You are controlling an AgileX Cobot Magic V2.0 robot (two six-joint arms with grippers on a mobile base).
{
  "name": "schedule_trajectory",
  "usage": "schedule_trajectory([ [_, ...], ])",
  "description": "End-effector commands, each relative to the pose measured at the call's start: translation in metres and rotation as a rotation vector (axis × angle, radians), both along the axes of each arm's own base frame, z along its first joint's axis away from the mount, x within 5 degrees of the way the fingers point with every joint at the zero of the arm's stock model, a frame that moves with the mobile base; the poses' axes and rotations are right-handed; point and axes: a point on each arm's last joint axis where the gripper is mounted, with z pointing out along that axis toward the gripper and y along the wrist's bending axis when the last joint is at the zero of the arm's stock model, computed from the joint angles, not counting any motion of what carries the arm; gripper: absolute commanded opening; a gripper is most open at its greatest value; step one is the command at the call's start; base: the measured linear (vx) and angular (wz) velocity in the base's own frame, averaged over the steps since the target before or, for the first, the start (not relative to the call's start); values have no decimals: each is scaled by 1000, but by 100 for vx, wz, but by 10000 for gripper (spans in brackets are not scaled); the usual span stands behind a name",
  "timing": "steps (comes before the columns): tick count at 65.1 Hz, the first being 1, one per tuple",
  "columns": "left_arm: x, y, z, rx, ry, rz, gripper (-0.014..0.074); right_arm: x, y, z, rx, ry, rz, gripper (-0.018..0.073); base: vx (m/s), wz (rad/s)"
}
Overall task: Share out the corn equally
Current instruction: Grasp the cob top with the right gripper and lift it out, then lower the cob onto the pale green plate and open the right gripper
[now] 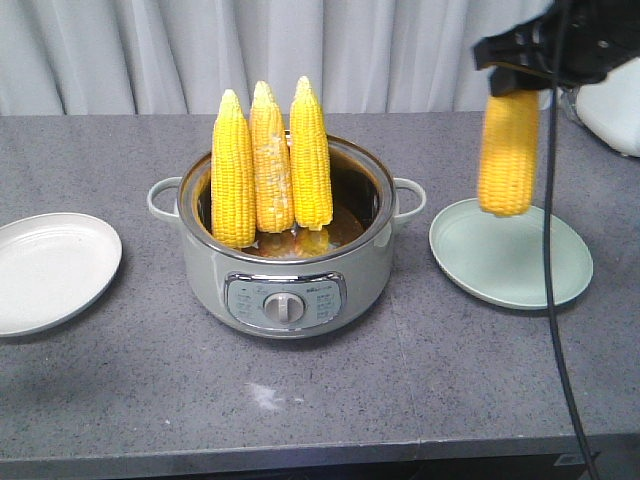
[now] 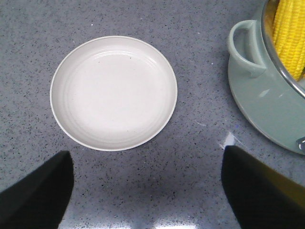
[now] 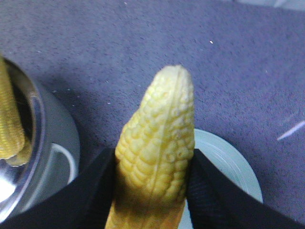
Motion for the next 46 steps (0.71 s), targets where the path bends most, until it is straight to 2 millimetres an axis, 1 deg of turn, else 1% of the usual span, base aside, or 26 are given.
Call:
schedule_trajectory([
  [1, -2, 0, 14, -14, -89, -1, 593, -1, -29, 16, 80, -62, -29, 109, 0, 0],
  [9, -1, 0, 15, -15, -93, -1, 593, 10, -58, -7, 182, 42, -21, 112, 0, 0],
  [20, -1, 0, 15, -16, -96, -1, 593, 28, -82, -40, 325, 146, -8, 116, 0, 0],
  [28, -1, 0, 15, -17, -96, -1, 593, 39, -90, -60, 399, 197, -6, 118, 0, 0],
  [36, -1, 0, 15, -17, -96, -1, 593, 49, -92, -84, 420, 271, -7, 120, 0, 0],
  [46, -1, 0, 15, -16, -96, -1, 593, 56, -94, -103, 439, 327, -16, 132, 0, 0],
])
